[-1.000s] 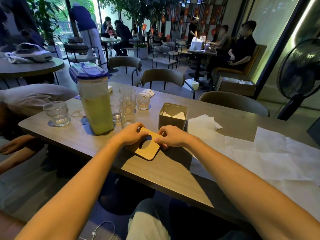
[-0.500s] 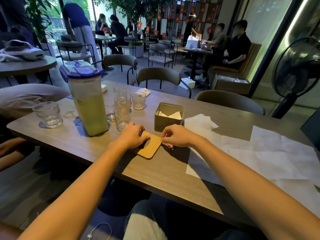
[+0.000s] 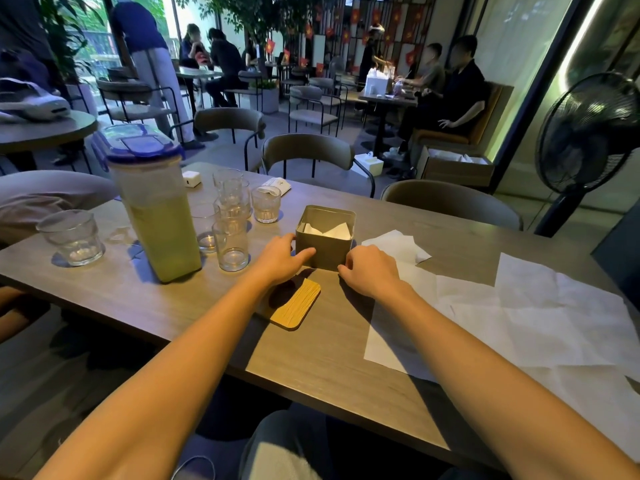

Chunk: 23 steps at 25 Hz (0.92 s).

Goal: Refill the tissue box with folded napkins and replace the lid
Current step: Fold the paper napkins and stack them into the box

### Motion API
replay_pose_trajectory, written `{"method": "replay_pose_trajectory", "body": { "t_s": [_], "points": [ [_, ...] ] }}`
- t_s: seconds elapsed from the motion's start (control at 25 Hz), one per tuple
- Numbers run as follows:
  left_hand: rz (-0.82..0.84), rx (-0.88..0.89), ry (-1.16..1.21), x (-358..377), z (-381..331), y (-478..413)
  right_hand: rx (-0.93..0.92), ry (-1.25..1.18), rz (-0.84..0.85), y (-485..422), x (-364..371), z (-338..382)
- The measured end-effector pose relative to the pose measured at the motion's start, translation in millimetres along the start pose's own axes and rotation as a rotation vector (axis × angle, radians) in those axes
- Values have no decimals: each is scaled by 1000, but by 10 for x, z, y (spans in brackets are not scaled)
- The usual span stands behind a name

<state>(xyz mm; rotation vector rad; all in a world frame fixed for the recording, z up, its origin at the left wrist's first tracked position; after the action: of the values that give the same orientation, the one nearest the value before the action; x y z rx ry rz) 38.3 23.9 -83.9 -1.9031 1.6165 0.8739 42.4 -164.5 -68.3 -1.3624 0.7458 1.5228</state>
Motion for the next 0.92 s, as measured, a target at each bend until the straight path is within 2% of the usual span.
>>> {"method": "replay_pose_trajectory", "body": {
  "t_s": [0.2,0.32,0.44,0.52,0.6,0.68,0.76,0.92],
  "points": [
    [3,-16,58,-4,42,-292,-47,-96,10,-168,100,-5],
    [-25,-75,0,-57,102,-401,-67,-165,34,-261,127,-20],
    [-250,-25,-127,-97,-16,-342,-102,-205,51,-226,43,-38],
    [-441,98,-144,-191,-244,-204,-119,-254,52,-130,-101,-116],
    [-516,249,-84,-251,-559,-33,-118,-266,53,23,-295,-308],
    [-425,368,-18,-181,-897,90,-88,-230,46,177,-511,-585],
    [-237,439,14,31,-1217,224,-26,-217,43,362,-700,-878],
    [82,530,-117,744,-1661,562,94,-118,66,829,-965,-1418]
  ]
}}
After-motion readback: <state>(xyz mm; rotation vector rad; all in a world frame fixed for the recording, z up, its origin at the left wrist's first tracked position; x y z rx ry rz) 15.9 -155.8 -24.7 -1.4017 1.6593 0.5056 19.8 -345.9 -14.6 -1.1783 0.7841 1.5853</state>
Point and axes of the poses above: each hand's wrist, its own y-axis away from the middle knuckle, its own x-axis out of the palm, z = x × y, the point moved 3 cm from there along -y, towards the middle knuckle, and after that the axes turned 8 degrees about -x, right-handed, at the moved point
